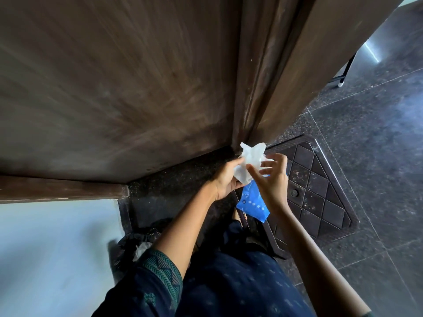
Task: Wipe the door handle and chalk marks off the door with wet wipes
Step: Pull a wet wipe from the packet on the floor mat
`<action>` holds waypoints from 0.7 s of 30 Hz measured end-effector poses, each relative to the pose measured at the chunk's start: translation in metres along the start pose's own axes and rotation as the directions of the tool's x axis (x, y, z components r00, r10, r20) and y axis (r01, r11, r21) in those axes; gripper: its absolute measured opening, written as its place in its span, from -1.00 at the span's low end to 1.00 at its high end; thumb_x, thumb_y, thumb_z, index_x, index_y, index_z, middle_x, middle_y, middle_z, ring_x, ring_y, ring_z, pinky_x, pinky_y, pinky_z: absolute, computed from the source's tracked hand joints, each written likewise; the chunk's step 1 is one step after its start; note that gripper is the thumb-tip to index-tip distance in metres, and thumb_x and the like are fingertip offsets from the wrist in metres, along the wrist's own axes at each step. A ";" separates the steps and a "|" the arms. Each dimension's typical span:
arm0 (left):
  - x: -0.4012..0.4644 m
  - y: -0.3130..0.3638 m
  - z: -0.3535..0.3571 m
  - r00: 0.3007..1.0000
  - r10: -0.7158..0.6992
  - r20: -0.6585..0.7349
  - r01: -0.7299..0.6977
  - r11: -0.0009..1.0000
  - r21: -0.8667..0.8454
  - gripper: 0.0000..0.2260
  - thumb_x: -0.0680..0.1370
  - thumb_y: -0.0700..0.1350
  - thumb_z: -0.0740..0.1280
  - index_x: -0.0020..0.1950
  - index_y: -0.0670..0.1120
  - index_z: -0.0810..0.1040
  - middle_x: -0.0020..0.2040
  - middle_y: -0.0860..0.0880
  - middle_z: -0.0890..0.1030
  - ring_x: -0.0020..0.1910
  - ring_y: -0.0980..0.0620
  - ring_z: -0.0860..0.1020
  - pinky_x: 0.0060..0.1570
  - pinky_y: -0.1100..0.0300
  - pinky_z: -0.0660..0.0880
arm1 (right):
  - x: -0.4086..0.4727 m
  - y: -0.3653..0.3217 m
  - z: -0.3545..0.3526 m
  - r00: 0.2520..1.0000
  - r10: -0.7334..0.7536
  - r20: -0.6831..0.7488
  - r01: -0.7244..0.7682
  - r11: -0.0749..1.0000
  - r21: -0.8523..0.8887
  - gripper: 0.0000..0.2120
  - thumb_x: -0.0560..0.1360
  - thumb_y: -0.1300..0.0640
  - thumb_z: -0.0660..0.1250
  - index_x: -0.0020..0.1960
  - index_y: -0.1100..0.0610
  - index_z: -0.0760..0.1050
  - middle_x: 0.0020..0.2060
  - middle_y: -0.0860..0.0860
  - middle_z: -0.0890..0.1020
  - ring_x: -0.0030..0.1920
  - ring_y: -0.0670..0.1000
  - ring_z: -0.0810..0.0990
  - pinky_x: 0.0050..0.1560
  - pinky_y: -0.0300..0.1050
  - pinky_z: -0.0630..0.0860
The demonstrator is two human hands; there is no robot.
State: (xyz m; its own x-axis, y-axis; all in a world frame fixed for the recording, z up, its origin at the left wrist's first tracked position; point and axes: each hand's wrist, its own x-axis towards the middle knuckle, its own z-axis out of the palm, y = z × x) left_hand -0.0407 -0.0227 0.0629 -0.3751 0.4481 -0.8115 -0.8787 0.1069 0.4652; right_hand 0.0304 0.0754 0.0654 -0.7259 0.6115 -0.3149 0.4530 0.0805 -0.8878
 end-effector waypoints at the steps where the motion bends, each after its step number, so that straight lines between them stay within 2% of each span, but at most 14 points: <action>1: -0.002 0.000 0.000 1.000 0.008 0.002 -0.008 1.000 -0.019 -0.76 0.63 0.01 0.13 0.03 -0.06 0.54 -0.07 -0.04 0.59 -0.09 0.06 0.54 0.00 0.18 0.50 | 0.003 -0.001 0.001 0.998 0.067 -0.011 -0.066 0.995 0.071 -0.66 0.40 0.17 0.47 0.06 0.08 0.37 -0.20 -0.03 0.57 -0.23 -0.07 0.56 -0.24 -0.31 0.48; 4: -0.004 0.001 -0.007 0.998 0.052 -0.027 -0.056 0.987 -0.152 -0.74 0.64 -0.01 0.11 0.18 -0.09 0.49 -0.01 -0.06 0.60 -0.07 0.04 0.57 -0.12 0.23 0.55 | 0.010 -0.002 0.001 0.980 0.197 -0.031 -0.187 0.963 0.193 -0.89 0.43 0.24 0.43 -0.10 0.11 0.52 -0.27 0.05 0.61 -0.28 -0.05 0.57 -0.20 -0.18 0.49; 5: -0.005 0.002 -0.009 0.997 0.070 -0.041 -0.077 0.976 -0.204 -0.74 0.63 -0.02 0.11 0.18 -0.09 0.49 0.00 -0.06 0.61 -0.05 0.04 0.57 -0.14 0.23 0.56 | 0.011 0.000 0.000 0.974 0.225 -0.035 -0.212 0.951 0.225 -0.91 0.44 0.25 0.42 -0.16 0.11 0.53 -0.30 0.04 0.61 -0.32 -0.10 0.57 -0.22 -0.20 0.48; 8: -0.006 0.003 -0.016 0.989 0.129 -0.067 -0.144 0.933 -0.330 -0.78 0.62 -0.04 0.13 0.10 -0.07 0.53 0.02 -0.06 0.62 0.01 0.00 0.57 0.03 0.13 0.51 | 0.008 0.008 -0.003 0.944 0.327 -0.039 -0.293 0.890 0.349 -0.89 0.46 0.25 0.40 -0.19 0.10 0.52 -0.31 0.01 0.60 -0.42 -0.23 0.57 -0.36 -0.39 0.44; 10: -0.007 0.004 -0.019 0.986 0.153 -0.064 -0.166 0.905 -0.392 -0.78 0.62 -0.05 0.14 0.13 -0.07 0.52 0.07 -0.07 0.61 0.06 -0.03 0.56 0.16 0.05 0.46 | 0.005 0.015 -0.004 0.909 0.416 -0.027 -0.372 0.840 0.395 -0.88 0.46 0.22 0.41 -0.20 0.08 0.50 -0.28 0.00 0.61 -0.41 -0.22 0.59 -0.39 -0.39 0.42; 12: -0.007 0.003 -0.020 0.985 0.165 -0.057 -0.174 0.893 -0.415 -0.75 0.63 -0.04 0.12 0.18 -0.09 0.51 0.09 -0.11 0.60 0.10 -0.06 0.56 0.19 0.02 0.45 | 0.000 0.021 -0.002 0.877 0.481 -0.010 -0.435 0.803 0.407 -0.86 0.45 0.22 0.42 -0.22 0.08 0.49 -0.27 0.02 0.61 -0.42 -0.21 0.60 -0.38 -0.35 0.41; 16: -0.011 0.001 -0.019 0.981 0.192 -0.022 -0.185 0.898 -0.399 -0.72 0.64 -0.02 0.09 0.16 -0.08 0.53 0.03 -0.08 0.65 0.04 -0.02 0.61 0.02 0.10 0.56 | -0.007 0.027 0.003 0.828 0.560 0.044 -0.531 0.756 0.383 -0.82 0.42 0.25 0.44 -0.24 0.09 0.47 -0.29 0.04 0.59 -0.36 -0.11 0.57 -0.33 -0.27 0.41; 19: -0.014 0.001 -0.021 0.984 0.175 -0.031 -0.175 0.925 -0.336 -0.70 0.64 -0.02 0.09 0.22 -0.10 0.51 0.06 -0.08 0.64 0.04 -0.01 0.61 -0.02 0.13 0.57 | -0.005 0.027 0.003 0.846 0.533 -0.030 -0.511 0.825 0.240 -0.84 0.41 0.26 0.43 -0.14 0.10 0.46 -0.19 0.08 0.60 -0.27 -0.03 0.54 -0.24 -0.19 0.45; 21: -0.016 0.004 -0.021 0.986 0.160 -0.044 -0.166 0.953 -0.255 -0.66 0.63 -0.02 0.12 0.33 -0.14 0.45 0.11 -0.11 0.60 0.07 -0.02 0.58 0.03 0.11 0.55 | -0.002 0.019 0.001 0.890 0.446 -0.094 -0.431 0.890 0.150 -0.82 0.42 0.25 0.38 -0.02 0.11 0.45 -0.10 0.07 0.59 -0.18 0.00 0.53 -0.13 -0.11 0.46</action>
State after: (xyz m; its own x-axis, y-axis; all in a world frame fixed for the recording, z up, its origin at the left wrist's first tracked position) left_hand -0.0443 -0.0478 0.0705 -0.5234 0.4201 -0.7413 -0.8501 -0.1987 0.4877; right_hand 0.0403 0.0744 0.0484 -0.3950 0.6541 -0.6451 0.6380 -0.3099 -0.7049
